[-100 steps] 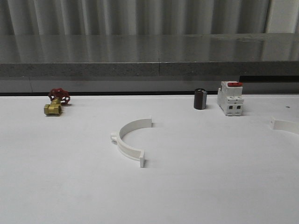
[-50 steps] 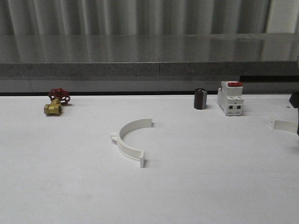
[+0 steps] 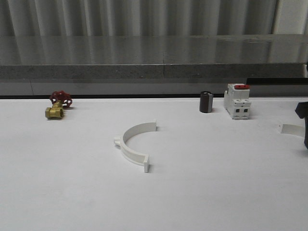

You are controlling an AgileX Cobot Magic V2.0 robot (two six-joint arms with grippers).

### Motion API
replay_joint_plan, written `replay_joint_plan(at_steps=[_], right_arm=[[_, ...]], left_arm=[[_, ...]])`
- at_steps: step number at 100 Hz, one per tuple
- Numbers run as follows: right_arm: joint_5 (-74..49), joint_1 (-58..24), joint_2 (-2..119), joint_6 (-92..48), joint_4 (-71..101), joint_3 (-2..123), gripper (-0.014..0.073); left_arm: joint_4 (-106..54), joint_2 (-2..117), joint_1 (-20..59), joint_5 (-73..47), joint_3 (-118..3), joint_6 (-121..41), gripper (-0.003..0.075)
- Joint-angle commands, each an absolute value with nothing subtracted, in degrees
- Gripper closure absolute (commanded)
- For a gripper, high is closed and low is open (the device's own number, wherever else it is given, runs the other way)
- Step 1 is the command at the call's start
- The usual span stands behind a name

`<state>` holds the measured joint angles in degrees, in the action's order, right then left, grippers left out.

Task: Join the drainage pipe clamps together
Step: 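Lower the right gripper onto the other white clamp half and grasp it, then carry the held clamp half with the right gripper toward the placed half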

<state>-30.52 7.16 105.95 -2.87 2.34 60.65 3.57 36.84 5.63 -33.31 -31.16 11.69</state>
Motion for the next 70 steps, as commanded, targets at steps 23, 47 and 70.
replay_joint_plan(at_steps=[23,47,70], right_arm=[[-30.7,7.5,103.8,-3.4,2.3,62.1,0.0433],[-31.0,7.6,103.8,-3.4,2.2,62.3,0.0585],[-34.1,5.4,102.6,-3.3,6.6,63.4,0.0588]], left_arm=[[3.7,36.8,5.6,-29.4,-32.8,11.7,0.0740],[3.7,36.8,5.6,-29.4,-32.8,11.7,0.0740],[3.7,36.8,5.6,-29.4,-32.8,11.7,0.0740]])
